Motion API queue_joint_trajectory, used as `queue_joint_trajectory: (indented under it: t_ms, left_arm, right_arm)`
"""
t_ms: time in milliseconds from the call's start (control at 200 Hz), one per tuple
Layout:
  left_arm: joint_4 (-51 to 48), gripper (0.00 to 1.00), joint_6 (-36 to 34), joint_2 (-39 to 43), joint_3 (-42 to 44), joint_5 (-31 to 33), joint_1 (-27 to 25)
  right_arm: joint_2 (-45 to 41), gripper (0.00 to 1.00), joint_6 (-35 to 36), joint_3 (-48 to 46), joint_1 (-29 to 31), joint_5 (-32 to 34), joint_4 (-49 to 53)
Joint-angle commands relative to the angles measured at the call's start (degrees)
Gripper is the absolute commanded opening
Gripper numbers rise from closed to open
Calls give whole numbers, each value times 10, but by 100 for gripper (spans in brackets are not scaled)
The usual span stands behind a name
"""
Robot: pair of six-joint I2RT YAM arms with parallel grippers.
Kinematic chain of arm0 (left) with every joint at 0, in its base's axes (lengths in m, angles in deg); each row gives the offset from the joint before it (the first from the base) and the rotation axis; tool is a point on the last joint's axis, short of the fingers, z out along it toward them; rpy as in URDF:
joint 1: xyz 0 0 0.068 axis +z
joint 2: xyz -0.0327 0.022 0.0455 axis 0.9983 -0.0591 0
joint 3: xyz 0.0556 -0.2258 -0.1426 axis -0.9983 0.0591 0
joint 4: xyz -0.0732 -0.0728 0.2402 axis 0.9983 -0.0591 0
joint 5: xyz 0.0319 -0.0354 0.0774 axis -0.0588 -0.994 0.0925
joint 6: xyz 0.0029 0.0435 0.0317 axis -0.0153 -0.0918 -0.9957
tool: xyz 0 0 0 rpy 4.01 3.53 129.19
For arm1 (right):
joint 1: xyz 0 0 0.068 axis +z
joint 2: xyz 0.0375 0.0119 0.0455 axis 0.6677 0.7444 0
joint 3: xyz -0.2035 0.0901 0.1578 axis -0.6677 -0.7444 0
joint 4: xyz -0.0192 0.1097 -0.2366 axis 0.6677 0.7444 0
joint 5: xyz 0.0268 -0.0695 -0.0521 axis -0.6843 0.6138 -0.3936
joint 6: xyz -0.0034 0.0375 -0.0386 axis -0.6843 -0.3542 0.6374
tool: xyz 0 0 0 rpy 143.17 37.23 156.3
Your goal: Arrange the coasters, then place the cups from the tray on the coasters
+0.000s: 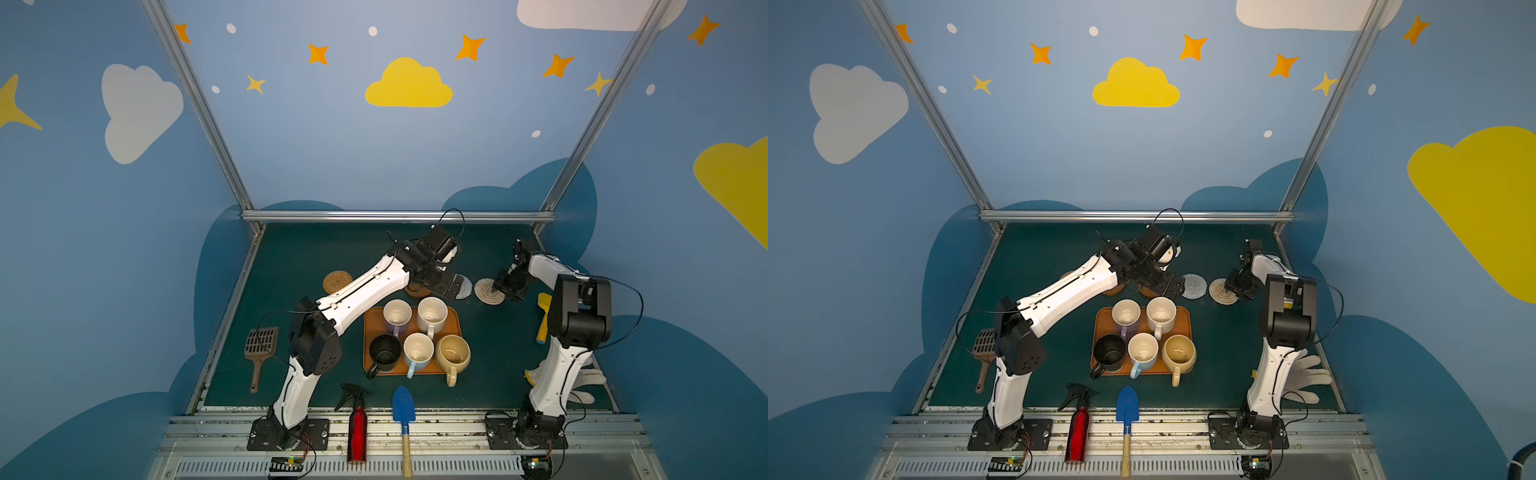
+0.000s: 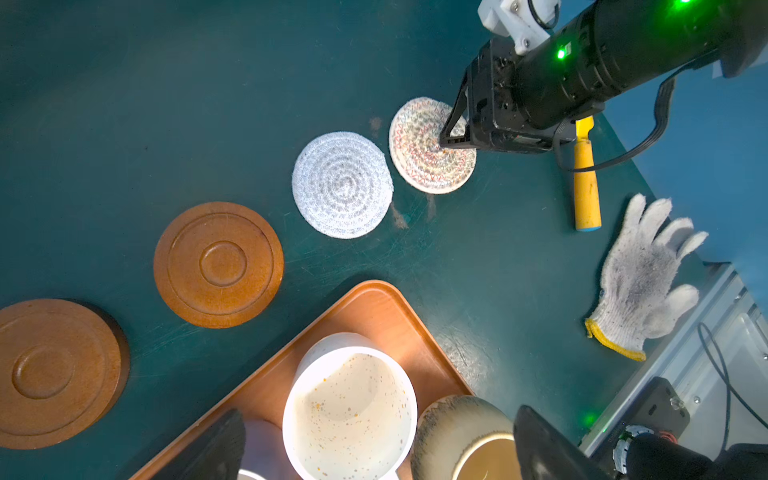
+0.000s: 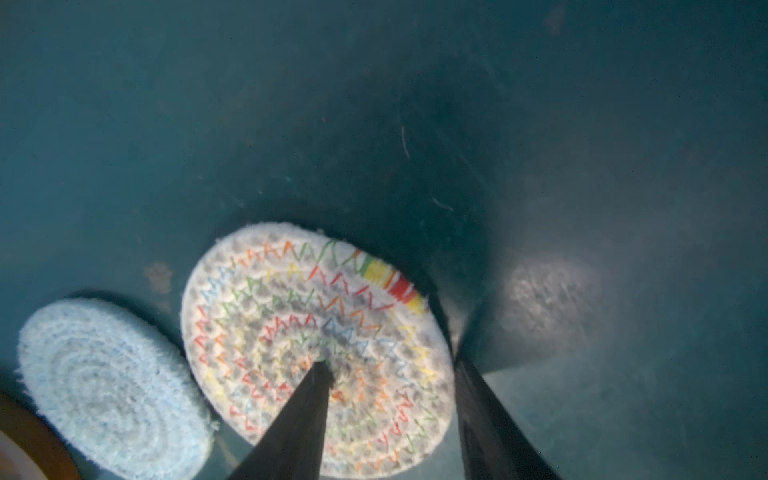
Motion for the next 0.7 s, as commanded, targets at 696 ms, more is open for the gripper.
queue_joint_trajectory:
  t_ms: [696]
  left_arm:
    - [16,100,10,71,56,-24,21]
  right_arm:
    - [-103,49,22,-46,25,-16,6]
